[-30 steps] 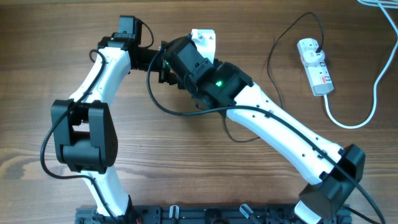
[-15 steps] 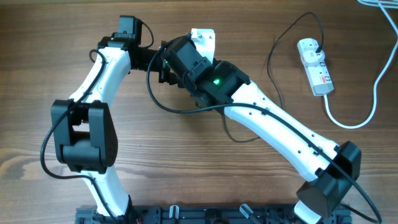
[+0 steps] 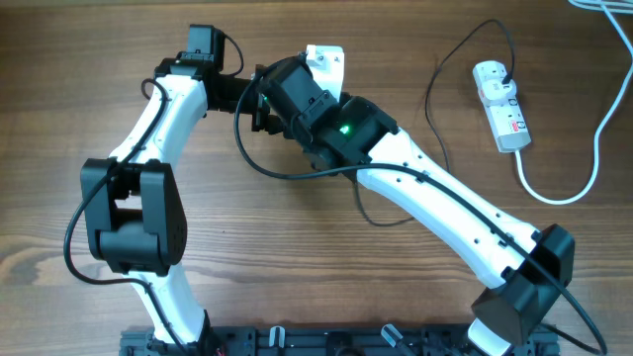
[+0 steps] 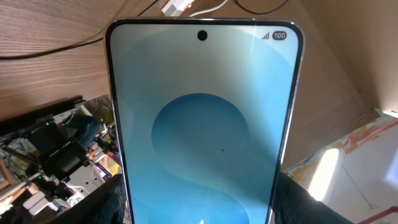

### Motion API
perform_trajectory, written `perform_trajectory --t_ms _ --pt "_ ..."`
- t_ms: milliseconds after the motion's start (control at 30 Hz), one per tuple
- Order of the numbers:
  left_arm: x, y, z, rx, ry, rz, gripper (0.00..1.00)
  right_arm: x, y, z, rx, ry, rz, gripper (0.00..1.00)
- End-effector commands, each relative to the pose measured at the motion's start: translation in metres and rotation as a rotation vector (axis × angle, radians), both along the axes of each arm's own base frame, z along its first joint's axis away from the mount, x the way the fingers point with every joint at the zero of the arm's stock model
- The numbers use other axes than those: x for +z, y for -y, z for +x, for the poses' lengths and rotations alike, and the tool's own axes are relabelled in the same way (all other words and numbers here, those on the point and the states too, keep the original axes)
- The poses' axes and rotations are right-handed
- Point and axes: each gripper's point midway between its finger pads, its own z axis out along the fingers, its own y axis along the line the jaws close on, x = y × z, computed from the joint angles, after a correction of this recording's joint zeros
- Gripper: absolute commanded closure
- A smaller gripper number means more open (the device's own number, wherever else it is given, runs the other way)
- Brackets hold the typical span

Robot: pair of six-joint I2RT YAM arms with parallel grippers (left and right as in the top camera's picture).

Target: Plug charger to phone and switch on socket

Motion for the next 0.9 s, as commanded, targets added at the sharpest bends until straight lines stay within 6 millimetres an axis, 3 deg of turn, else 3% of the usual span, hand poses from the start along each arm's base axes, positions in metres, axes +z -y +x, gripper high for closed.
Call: perform_trajectory --t_ms 0,100,200,467,567,700,867 --pt "0.021 0.004 -0.003 -0.017 0.039 -0.038 0.38 0.012 0.014 0.009 -0.162 0.057 0.042 0.96" --pt "0.021 0.003 -0.003 -0.015 0.035 -0.038 0.29 0.024 0.034 0.008 -0.443 0.11 0.221 0.96" --pt "0.021 0.003 -0.003 -0.014 0.024 -0.037 0.19 0.03 0.034 0.004 -0.632 0.095 0.456 0.95" --pt "0.022 0.003 -0.003 -0.006 -0.025 -0.038 0.18 0.02 0.019 -0.01 -0.919 -0.058 0.805 0.95" --pt "0.022 0.003 -0.003 -0.003 -0.042 -0.038 0.2 0.018 0.022 -0.013 -1.023 -0.07 0.878 0.96" --pt "0.022 0.003 -0.003 0.004 -0.077 -0.036 0.31 0.022 0.017 -0.008 -1.013 -0.063 0.916 0.96" --pt "0.022 0.003 -0.002 0.009 -0.1 -0.034 0.37 0.03 0.011 0.0 -1.001 -0.04 0.97 0.95"
